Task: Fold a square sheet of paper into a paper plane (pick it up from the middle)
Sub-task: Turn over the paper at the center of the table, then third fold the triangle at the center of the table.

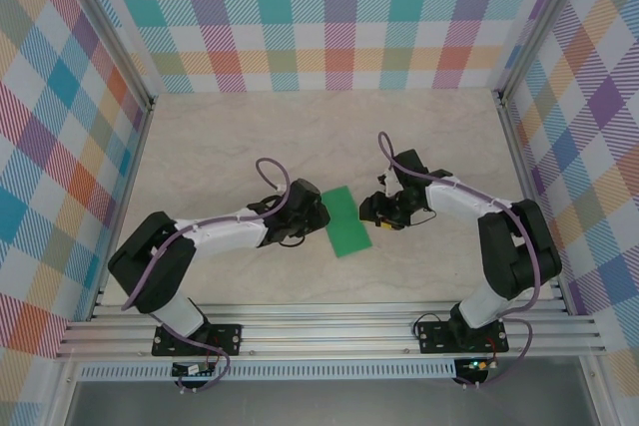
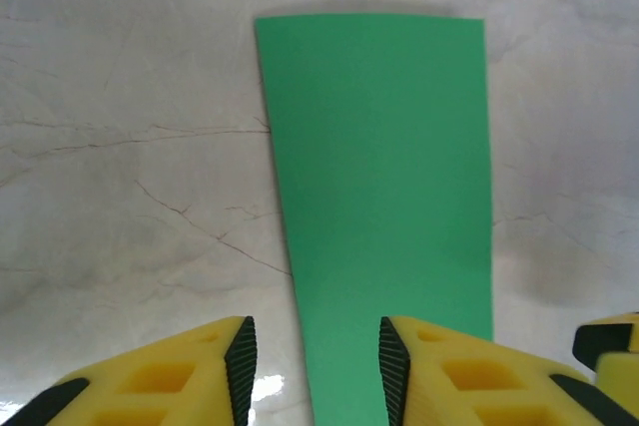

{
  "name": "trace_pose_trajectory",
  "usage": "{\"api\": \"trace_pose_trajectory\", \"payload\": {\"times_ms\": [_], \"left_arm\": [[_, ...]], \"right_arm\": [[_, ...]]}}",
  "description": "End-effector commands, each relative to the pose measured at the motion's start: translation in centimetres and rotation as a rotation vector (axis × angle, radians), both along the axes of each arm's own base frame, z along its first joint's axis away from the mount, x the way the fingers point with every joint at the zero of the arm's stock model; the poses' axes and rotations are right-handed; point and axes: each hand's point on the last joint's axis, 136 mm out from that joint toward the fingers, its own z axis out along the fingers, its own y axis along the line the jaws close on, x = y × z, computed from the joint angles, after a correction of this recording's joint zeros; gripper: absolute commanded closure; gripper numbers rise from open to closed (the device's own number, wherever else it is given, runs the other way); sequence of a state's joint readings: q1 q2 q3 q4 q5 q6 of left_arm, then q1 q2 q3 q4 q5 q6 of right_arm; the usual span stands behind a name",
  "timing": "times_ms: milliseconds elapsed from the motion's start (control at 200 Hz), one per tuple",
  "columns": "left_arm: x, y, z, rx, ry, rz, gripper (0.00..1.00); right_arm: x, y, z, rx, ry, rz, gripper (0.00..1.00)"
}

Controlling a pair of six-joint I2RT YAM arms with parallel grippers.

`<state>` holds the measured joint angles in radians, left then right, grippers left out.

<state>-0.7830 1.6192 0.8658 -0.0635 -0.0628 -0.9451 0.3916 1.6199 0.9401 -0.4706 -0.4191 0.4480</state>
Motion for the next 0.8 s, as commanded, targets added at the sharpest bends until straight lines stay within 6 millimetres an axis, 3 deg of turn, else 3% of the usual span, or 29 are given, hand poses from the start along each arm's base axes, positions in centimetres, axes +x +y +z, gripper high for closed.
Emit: {"api": "trace_pose_trajectory", "payload": {"times_ms": [0, 285, 795], "left_arm": [[0.8, -0.9, -0.3, -0.033, 0.014, 0.011, 0.57], [1.8, -1.8, -2.0, -0.077, 0.038, 0.013, 0.54], [3.6, -3.7, -3.5, -0.115, 0.053, -0.038, 0.54]], "right_arm": [[0.8, 1.4, -0.1, 0.086, -0.015, 0.053, 0.45], [0.4, 1.8, -2.3, 0.112, 0.043, 0.069, 0.45], [-2.4, 2.0, -1.4, 0.199, 0.076, 0.072, 0.50]]}}
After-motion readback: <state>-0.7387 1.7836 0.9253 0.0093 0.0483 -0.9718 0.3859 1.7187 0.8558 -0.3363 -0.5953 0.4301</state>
